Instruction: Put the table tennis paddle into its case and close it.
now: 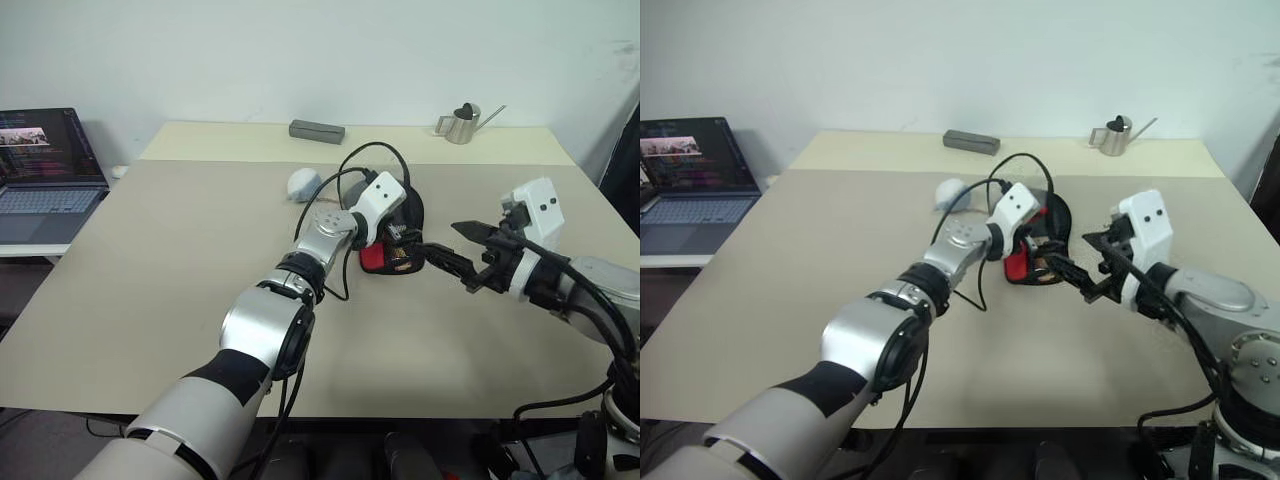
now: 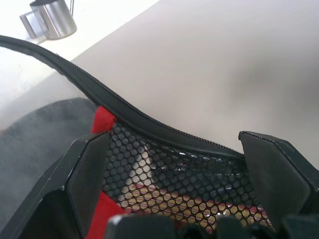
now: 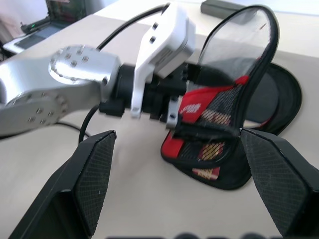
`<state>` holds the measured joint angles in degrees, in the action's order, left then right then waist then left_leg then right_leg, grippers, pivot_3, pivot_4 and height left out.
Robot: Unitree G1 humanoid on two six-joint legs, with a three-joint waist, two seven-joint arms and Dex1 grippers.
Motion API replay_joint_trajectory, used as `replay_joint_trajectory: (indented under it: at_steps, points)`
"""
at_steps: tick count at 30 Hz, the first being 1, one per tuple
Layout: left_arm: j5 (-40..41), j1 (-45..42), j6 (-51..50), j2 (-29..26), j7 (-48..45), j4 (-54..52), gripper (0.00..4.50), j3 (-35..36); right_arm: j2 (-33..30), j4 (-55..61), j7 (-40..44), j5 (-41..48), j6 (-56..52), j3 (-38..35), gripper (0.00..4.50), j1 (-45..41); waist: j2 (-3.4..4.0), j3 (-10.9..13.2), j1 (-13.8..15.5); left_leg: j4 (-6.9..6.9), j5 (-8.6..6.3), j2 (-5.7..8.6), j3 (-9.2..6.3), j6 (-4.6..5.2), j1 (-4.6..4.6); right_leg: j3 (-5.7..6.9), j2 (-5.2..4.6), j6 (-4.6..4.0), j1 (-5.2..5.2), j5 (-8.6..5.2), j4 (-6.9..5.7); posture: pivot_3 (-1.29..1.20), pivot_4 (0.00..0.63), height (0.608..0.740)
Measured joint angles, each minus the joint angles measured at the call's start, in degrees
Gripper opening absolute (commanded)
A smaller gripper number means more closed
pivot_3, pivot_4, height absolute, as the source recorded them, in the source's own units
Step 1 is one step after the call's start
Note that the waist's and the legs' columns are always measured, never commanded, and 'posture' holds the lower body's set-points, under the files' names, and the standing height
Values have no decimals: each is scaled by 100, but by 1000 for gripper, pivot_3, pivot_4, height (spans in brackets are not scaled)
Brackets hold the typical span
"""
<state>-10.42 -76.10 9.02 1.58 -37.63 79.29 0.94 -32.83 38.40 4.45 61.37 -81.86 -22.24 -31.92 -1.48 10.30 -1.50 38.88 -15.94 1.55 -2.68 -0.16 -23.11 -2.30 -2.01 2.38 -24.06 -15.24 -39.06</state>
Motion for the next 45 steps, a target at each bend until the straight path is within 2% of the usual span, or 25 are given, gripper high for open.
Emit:
replay_joint_trajectory:
  at_steps: [3, 6, 9, 14, 20, 26, 31, 36, 41, 45]
  points:
    - [92, 0, -14, 104, 19, 0, 4500, 125, 3, -204, -54, -2, 109, 119, 4322, -182, 0, 0, 6, 0, 0, 0, -2, 0, -1, 2, 0, 0, 0, 0, 1, 0, 150, 740]
    - [424, -44, 22, 20, -386, -5, 4500, 438, 9, -405, -70, -158, 317, 269, 4322, -307, 0, 0, -14, 0, 0, -1, 0, 0, -1, 0, 0, 0, -2, 0, 0, 0, 150, 740]
    - [915, -233, 31, -318, -1190, -132, 4500, 826, 57, -580, -58, -353, 548, 538, 4322, -333, 0, 0, -42, -1, 0, -6, 2, 0, 0, 0, 4, -1, -3, 0, -2, 0, 150, 740]
    - [1413, -258, 25, -1115, -2729, -646, 4500, 994, 122, -1035, 216, -842, 1093, 998, 4322, -456, 2, -1, -56, -2, 1, -8, 9, -1, 6, -7, 31, -1, -1, 0, -1, 0, 150, 740]
    - [1503, 355, -99, -2092, -3120, -1010, 4500, 967, 419, -1946, 647, -1616, 1918, 1650, 4322, -1038, 3, -1, -82, 0, 1, -15, 4, -1, 7, -5, 34, -3, -4, 1, -4, 0, 150, 740]
    - [1715, 673, -470, -2394, -3448, -1595, 4500, 954, 784, -2792, 1363, -2263, 2658, 2444, 4322, -1452, 3, -2, -33, 2, 1, -12, 1, -2, -1, 1, 31, -2, -4, 1, 5, 0, 150, 740]
    - [1835, 931, -776, -2589, -3516, -1974, 4500, 946, 849, -4061, 1911, -3175, 3449, 2971, 4322, -1761, 3, -1, -37, 2, 1, -12, 1, -2, 0, 0, 31, -3, -8, 1, 1, 0, 150, 740]
    - [2057, 997, -1116, -2579, -3705, -2498, 4500, 847, 1184, -6154, 2273, -4182, 4619, 3289, 4322, -2701, 3, -1, -84, 1, 2, -14, 5, -4, 4, -3, 32, -3, -9, 2, -1, 0, 150, 740]
    - [2175, 1072, -1358, -2585, -3870, -2852, 4500, 690, 1506, -8793, 2349, -5041, 5746, 3361, 4322, -3571, 3, -1, -143, -2, 5, -14, 6, -9, 5, -5, 30, -4, -10, 2, 0, 0, 150, 740]
    - [2177, 1152, -1413, -2672, -3920, -2931, 4500, 605, 1580, -9836, 2216, -5414, 6140, 3331, 4322, -3733, 4, -1, -175, -5, 13, -14, 6, -25, 4, -4, 6, -4, -12, 2, 0, 0, 150, 740]
